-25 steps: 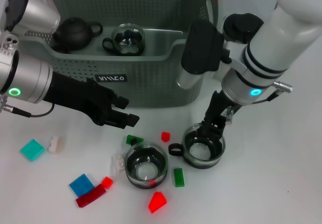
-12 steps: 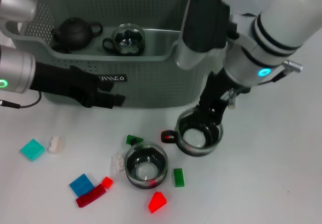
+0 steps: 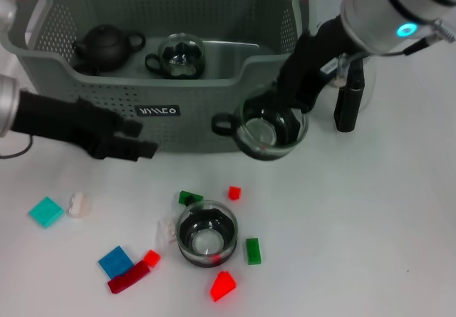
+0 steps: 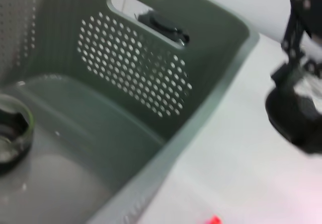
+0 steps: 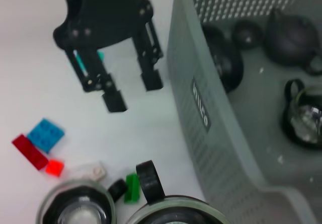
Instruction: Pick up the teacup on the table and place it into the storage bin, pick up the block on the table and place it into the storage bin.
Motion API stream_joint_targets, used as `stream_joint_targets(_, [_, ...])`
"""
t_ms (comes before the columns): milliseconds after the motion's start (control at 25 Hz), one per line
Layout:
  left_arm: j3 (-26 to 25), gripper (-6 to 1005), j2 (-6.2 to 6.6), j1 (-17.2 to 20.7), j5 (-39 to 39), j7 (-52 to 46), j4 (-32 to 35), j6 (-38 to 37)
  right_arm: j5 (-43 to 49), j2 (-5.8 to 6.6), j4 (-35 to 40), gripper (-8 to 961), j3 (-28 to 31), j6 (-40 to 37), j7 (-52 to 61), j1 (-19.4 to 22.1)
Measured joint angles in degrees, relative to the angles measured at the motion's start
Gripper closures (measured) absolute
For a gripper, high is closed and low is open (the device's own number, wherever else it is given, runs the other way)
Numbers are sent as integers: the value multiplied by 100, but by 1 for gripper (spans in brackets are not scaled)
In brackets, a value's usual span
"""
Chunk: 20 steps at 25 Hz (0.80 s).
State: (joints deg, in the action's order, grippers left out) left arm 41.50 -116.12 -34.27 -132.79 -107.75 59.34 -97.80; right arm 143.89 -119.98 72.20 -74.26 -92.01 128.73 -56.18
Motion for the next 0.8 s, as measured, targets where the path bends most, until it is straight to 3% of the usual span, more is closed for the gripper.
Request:
stream_joint_targets(160, [-40, 431, 187, 88, -54, -31, 26, -370, -76, 1, 215, 904, 125, -139, 0, -54])
stream_joint_targets(280, [-143, 431, 238, 173, -65, -61, 100, -518, -65, 1, 294, 904, 157, -141, 9, -120])
stream_joint_targets(640, [-244, 431, 84, 238, -44, -56, 189, -562, -84, -38, 447, 904, 250, 555, 93, -353])
stream_joint_targets(800, [-207, 431, 34, 208, -30, -57, 192, -566, -89, -43, 400, 904, 250, 1410, 196, -381])
